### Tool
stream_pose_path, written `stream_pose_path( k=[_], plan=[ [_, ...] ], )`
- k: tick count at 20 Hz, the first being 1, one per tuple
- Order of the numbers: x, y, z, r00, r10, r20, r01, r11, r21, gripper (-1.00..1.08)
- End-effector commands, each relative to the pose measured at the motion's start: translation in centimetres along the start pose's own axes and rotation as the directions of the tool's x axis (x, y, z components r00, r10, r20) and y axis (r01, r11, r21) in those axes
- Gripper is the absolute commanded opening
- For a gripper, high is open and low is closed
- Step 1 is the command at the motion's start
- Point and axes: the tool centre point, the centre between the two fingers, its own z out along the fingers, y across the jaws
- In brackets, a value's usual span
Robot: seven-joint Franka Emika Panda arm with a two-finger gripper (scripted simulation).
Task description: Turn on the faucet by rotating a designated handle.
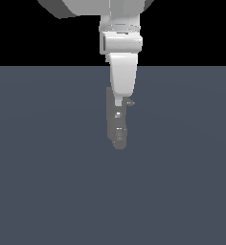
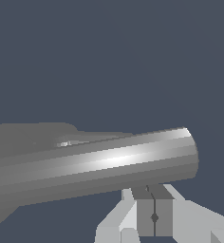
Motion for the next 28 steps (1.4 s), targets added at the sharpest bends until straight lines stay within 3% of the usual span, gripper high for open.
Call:
stream_pose_path(
  k=[1,6,7,8,28],
  plan=[
    [2.8,0.1,0.0,1.0,0.025,-0.001,-0.025,1.0,0.001,-1.0],
    [5.9,0.2,0.0,1.0,0.027,-0.002,-0.027,1.0,0.0,-1.0],
    [5.9,0.2,0.0,1.0,0.027,-0.002,-0.027,1.0,0.0,-1.0],
    [3.8,-0.2,0.0,1.0,-0.003,0.0,0.003,1.0,0.001,-1.0],
    [10.3,-5.2,0.0,1.0,0.017,-0.001,-0.017,1.0,0.0,-1.0]
  ],
)
